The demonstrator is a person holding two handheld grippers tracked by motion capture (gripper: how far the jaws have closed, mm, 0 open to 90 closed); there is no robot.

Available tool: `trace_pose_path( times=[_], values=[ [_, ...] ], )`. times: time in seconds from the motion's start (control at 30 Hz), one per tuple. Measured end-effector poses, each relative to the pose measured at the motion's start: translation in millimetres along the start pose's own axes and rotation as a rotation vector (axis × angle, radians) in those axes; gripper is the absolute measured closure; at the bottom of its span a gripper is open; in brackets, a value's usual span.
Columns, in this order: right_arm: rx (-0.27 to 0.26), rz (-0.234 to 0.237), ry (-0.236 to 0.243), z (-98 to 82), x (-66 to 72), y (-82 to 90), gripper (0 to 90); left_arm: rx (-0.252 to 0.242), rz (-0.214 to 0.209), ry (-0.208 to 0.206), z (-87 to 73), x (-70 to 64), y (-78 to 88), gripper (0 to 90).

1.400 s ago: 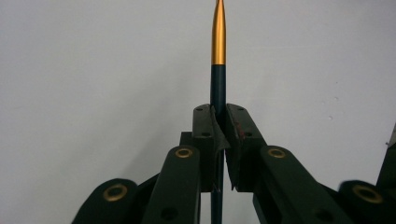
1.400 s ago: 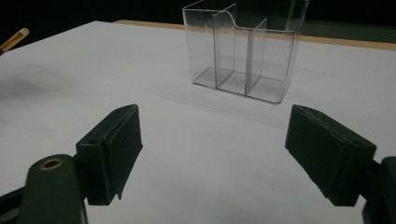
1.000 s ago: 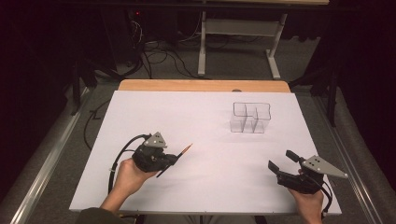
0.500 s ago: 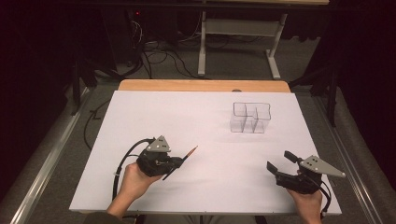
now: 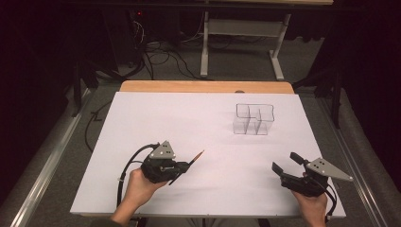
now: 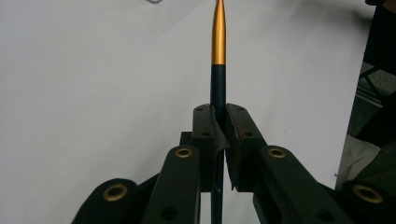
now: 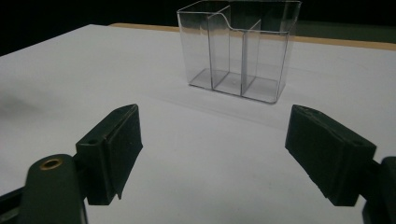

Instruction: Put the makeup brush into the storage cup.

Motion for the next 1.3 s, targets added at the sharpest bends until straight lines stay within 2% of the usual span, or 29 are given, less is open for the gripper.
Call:
trace_pose_path(
  times=[0.2, 0.63, 0.7, 1.0, 1.1, 1.3],
  values=[
    [0.006, 0.007, -0.002, -0.2, 0.9, -0.4, 20.3, -0.009, -0.008, -0.023, 1.2, -6.8, -1.7, 82.9],
    [0.019, 0.031, 0.015, 0.9, 6.7, -3.0, 21.7, -0.036, -0.014, -0.015, 3.4, -10.0, 0.8, 82.9],
    [0.025, 0.031, 0.015, 1.7, 9.1, -3.9, 22.9, -0.041, -0.014, -0.013, 3.8, -10.1, 0.9, 82.9],
    [0.062, 0.046, 0.071, 6.9, 21.1, -10.7, 26.7, -0.045, -0.028, -0.018, 6.5, -14.4, -3.0, 82.9],
    [0.071, 0.05, 0.071, 9.0, 24.3, -11.5, 28.7, -0.051, -0.029, -0.016, 7.2, -15.2, -3.9, 82.9],
    [0.079, 0.088, 0.068, 12.5, 30.7, -16.2, 30.7, -0.056, -0.024, -0.019, 8.1, -15.3, -5.9, 82.9]
  ],
)
Point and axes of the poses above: each handheld gripper's, and its own axes: y roughly backward along the jaws, z roughly out of its top, x roughly to its left, the point moved 2 cm from there along -y, roughly forward along the jaws, and after that the axes turned 11 degrees about z, right-handed, at the moved point
